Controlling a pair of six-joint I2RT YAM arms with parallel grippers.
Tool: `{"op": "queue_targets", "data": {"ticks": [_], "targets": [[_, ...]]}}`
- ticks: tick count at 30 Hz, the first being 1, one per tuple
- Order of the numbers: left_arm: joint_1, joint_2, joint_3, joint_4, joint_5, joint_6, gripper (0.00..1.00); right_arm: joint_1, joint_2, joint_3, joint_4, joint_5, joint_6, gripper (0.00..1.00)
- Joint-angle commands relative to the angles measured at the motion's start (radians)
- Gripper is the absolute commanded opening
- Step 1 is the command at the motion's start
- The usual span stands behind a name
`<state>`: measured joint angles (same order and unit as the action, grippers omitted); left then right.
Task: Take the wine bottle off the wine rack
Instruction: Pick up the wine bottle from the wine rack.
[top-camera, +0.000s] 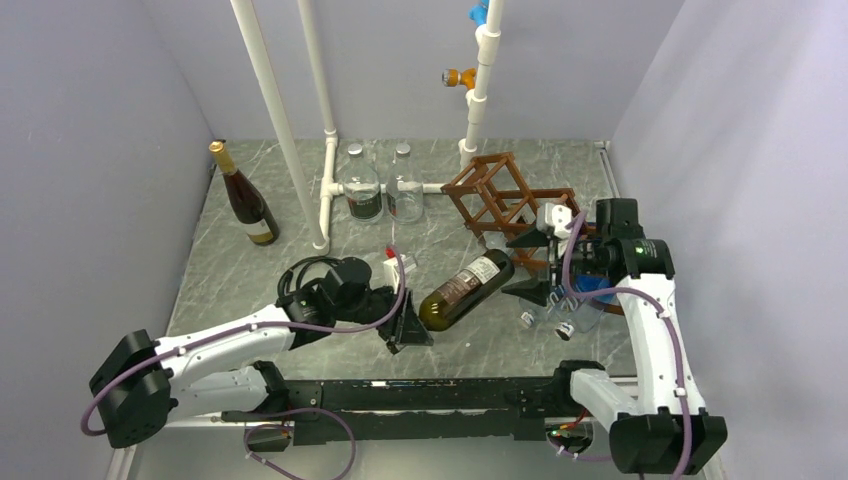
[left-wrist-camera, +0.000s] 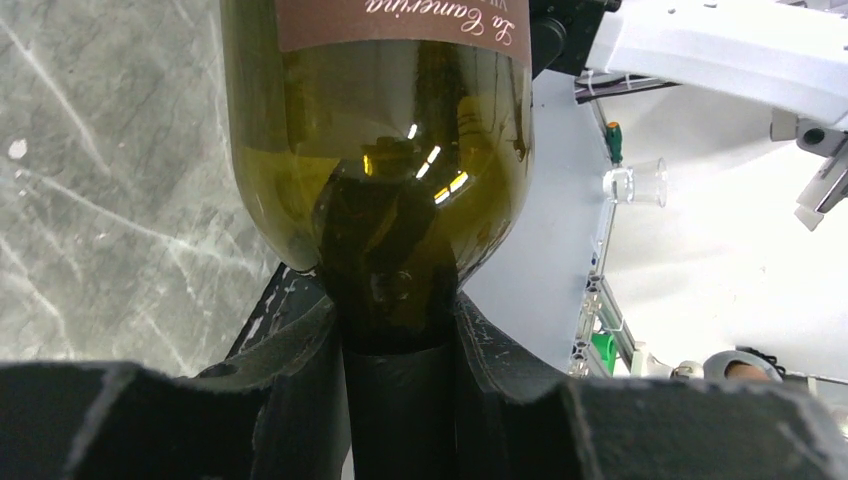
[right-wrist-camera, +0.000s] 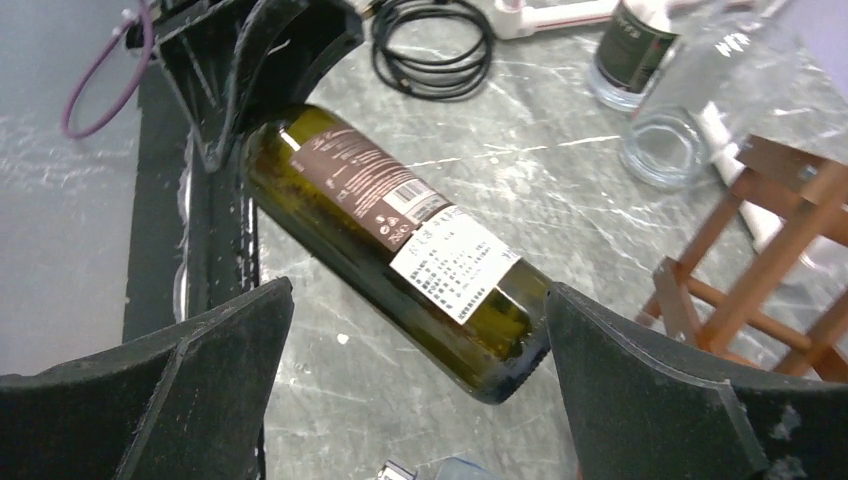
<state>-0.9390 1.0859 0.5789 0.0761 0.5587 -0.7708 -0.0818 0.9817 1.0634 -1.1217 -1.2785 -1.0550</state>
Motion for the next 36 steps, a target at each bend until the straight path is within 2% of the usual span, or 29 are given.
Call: {"op": "queue_targets", "data": {"ticks": [1,9,16,28,36], "targets": [[0.017,-0.092,0.018,0.020,0.016,0.073,0.00,0.122,0.000,0.055,0.040,0.128,-0.015,0.99],[0.026,-0.100,0.012,-0.036,0.036,0.074,0.00,0.340,0.088,0.101,0.003,0.248,-0.081,0.99],[0.026,-0.086,0.023,-0.074,0.040,0.077,0.00,0.512,0.128,0.078,0.086,0.378,-0.032,0.99],[0.026,-0.025,0.069,-0.136,0.107,0.103,0.00,0.733,0.231,0.057,0.144,0.523,-0.099,1.00],[0.026,-0.023,0.079,-0.155,0.135,0.106,0.00,0.856,0.300,0.016,0.181,0.559,-0.124,0.99]]}}
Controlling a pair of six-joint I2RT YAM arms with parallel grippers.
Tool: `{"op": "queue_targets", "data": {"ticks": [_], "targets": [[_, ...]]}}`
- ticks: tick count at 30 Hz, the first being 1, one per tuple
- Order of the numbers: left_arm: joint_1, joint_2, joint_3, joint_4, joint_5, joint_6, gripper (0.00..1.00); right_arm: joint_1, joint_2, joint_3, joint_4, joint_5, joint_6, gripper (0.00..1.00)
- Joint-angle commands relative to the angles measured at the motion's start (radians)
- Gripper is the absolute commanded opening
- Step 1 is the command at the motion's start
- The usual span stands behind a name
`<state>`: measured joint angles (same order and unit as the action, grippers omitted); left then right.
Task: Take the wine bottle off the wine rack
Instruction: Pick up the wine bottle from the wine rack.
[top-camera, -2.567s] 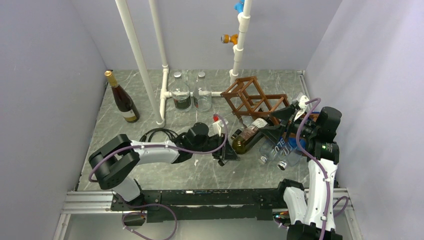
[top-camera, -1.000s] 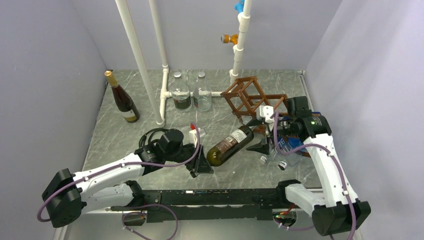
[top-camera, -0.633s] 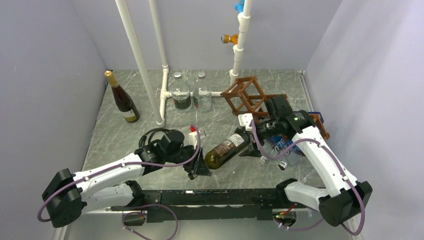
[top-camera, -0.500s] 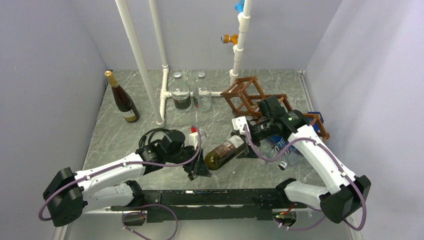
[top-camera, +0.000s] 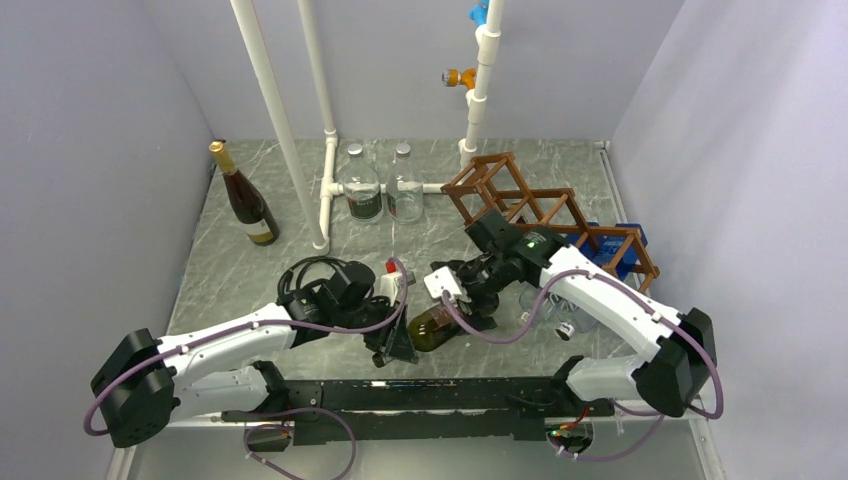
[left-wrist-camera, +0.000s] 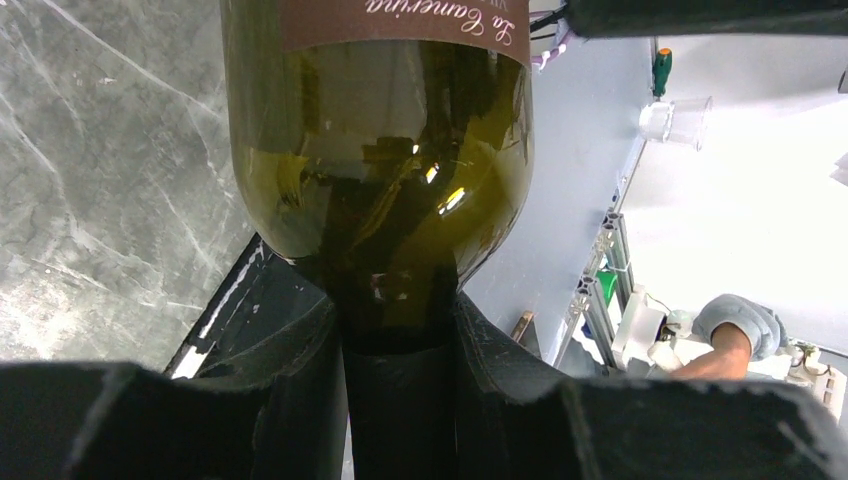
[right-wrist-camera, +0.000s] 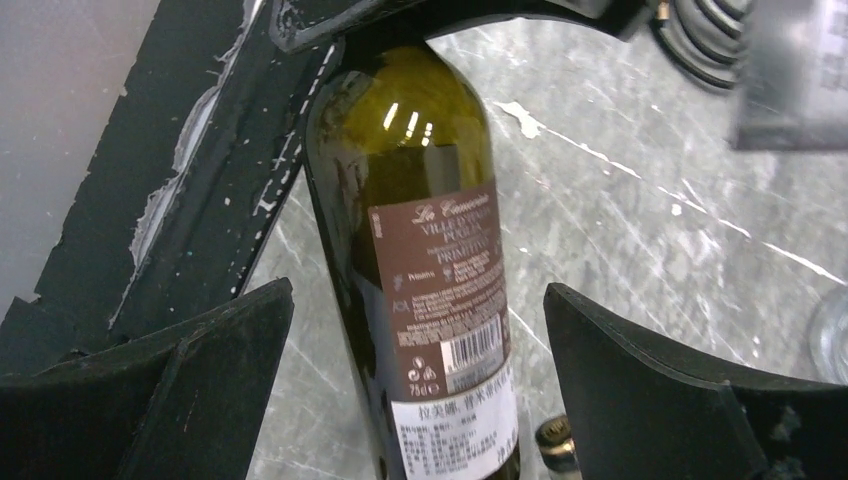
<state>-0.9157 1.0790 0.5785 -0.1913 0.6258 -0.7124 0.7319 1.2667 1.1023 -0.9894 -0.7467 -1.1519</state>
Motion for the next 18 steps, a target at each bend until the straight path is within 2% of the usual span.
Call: {"op": "queue_targets", "data": {"ticks": [1,8,18], "targets": [[0.003,-0.017,0.080,0.109,0.066,0.047,0.00,0.052,0.020,-0.033,0.061,0.031,-0.021,0.99],[0.017,-0.026,0.065,0.139,0.077,0.027,0.00,0.092,0.011,-0.129,0.183,0.109,0.026,0.99],[0.028,-0.005,0.067,0.166,0.113,0.015,0.00,0.131,-0.002,-0.222,0.270,0.184,-0.007,0.98]]}}
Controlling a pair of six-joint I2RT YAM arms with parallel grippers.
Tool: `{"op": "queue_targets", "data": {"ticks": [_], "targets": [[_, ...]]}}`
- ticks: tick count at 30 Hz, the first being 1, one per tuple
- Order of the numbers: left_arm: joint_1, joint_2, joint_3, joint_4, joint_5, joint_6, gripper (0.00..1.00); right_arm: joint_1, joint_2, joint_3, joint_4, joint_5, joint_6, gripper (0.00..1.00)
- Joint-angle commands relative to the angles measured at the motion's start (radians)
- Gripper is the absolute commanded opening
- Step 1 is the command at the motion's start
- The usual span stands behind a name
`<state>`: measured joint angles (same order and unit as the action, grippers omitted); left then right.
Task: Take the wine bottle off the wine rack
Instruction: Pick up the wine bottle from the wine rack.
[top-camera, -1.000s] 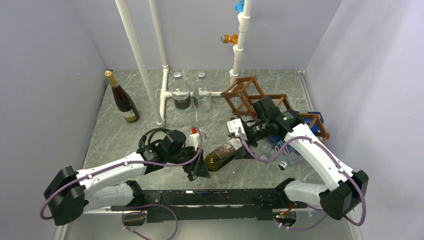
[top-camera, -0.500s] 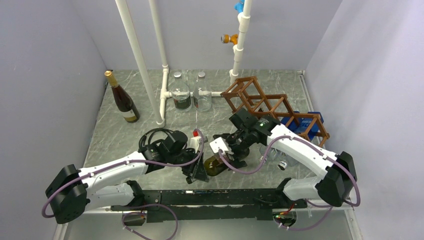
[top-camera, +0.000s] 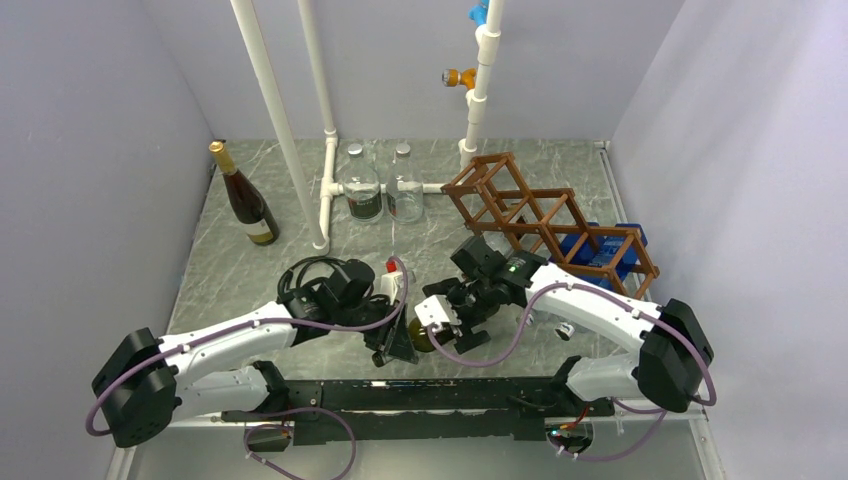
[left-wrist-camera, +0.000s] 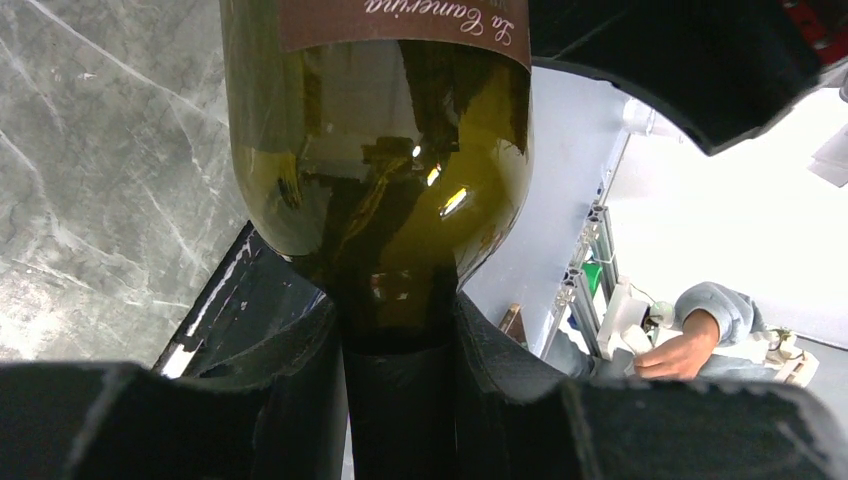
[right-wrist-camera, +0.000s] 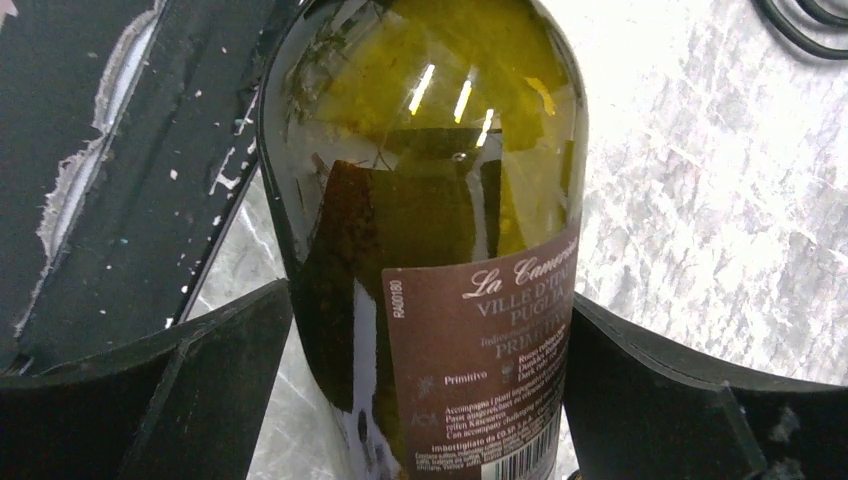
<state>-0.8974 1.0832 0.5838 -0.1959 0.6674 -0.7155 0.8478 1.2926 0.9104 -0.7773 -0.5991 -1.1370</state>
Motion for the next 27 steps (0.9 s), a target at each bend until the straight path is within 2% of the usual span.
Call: {"op": "queue_targets", "data": {"ticks": [1,5,9,12,15,20,24,27], "targets": [[0.012,-0.007,0.061,0.175,0.074,0.015,0.00,0.018,-0.032,-0.039,0.065,0.041,-0.024,0.97],[0.015,0.003,0.058,0.188,0.086,0.009,0.00,0.027,-0.038,-0.058,0.084,0.048,-0.035,0.90],[0.017,0.006,0.060,0.188,0.090,0.004,0.00,0.031,-0.048,-0.077,0.099,0.028,-0.046,0.79],[0.021,0.003,0.057,0.188,0.087,0.001,0.00,0.030,-0.063,-0.078,0.095,0.012,-0.049,0.66],[0.029,-0.003,0.051,0.188,0.084,-0.005,0.00,0.028,-0.075,-0.074,0.086,-0.013,-0.046,0.48],[0.040,-0.016,0.052,0.188,0.077,-0.008,0.27,0.018,-0.073,-0.065,0.070,-0.073,-0.040,0.26],[0.041,-0.021,0.054,0.186,0.067,-0.008,0.51,0.012,-0.077,-0.062,0.062,-0.102,-0.040,0.17],[0.042,-0.023,0.056,0.178,0.065,-0.005,0.63,0.002,-0.080,-0.062,0.061,-0.128,-0.033,0.10]]}}
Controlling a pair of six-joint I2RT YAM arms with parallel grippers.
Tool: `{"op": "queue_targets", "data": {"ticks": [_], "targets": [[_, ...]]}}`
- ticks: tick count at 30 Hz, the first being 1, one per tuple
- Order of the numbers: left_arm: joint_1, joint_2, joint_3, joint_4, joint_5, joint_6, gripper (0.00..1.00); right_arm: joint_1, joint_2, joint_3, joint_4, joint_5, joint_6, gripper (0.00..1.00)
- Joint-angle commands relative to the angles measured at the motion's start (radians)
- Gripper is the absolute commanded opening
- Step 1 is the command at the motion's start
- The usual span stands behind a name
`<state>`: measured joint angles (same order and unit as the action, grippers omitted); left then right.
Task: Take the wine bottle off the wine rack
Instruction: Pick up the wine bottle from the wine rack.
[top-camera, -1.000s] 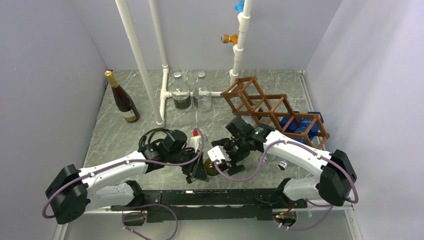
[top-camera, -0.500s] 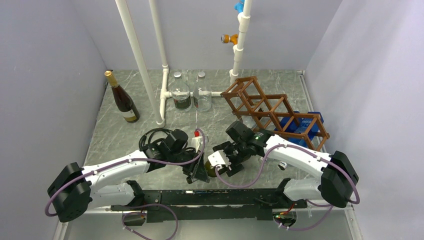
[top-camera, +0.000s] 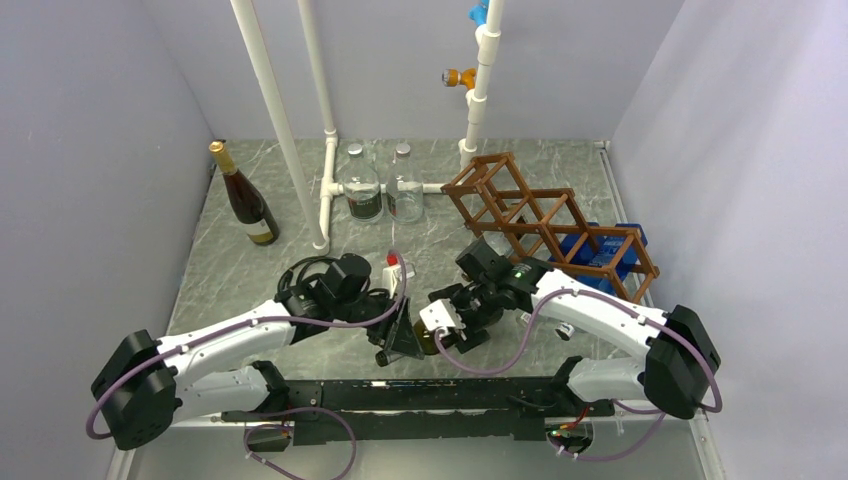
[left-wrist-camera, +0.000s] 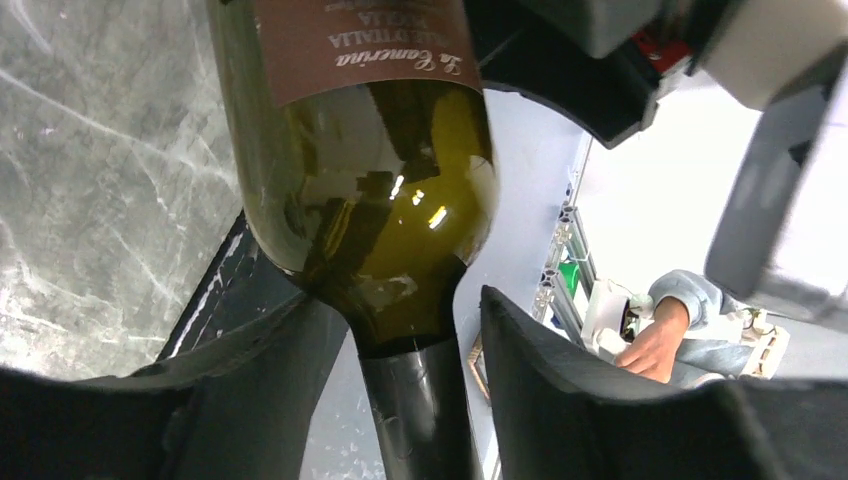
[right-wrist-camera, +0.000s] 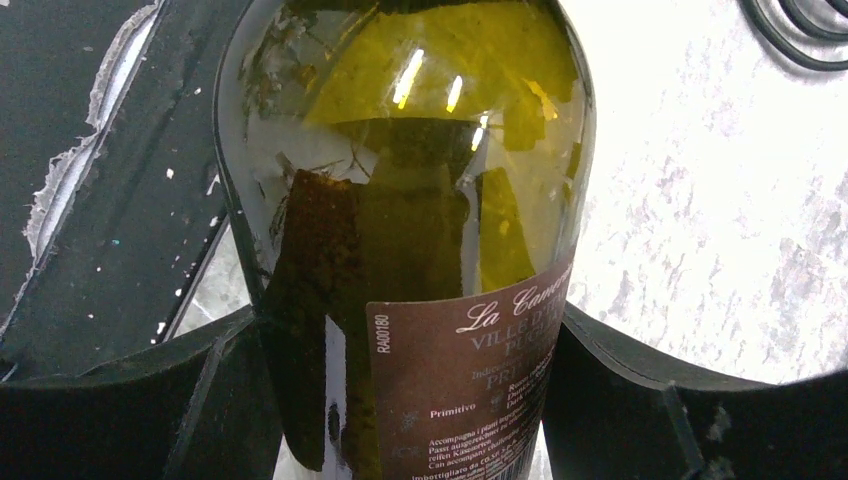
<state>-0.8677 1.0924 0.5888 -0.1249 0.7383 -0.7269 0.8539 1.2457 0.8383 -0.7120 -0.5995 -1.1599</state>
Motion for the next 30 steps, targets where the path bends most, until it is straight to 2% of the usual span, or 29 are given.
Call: {"op": "queue_targets", "data": {"ticks": [1,10,21,25,30], "targets": [[0.013,-0.032,0.052,0.104,-0.007,0.008,0.66,-0.009,-0.035,0.011,-0.005,-0.138,-0.008,0.09],[0.012,-0.077,0.062,0.081,-0.061,0.036,0.85,-0.060,-0.066,-0.007,-0.002,-0.206,0.001,0.06],[0.013,-0.266,0.071,0.070,-0.285,0.141,0.93,-0.143,-0.134,-0.011,-0.023,-0.293,0.005,0.06],[0.012,-0.353,0.053,0.129,-0.399,0.172,0.99,-0.179,-0.156,-0.021,-0.021,-0.321,0.008,0.05],[0.013,-0.450,-0.005,0.287,-0.483,0.201,1.00,-0.219,-0.177,-0.025,-0.020,-0.366,0.023,0.05]]}}
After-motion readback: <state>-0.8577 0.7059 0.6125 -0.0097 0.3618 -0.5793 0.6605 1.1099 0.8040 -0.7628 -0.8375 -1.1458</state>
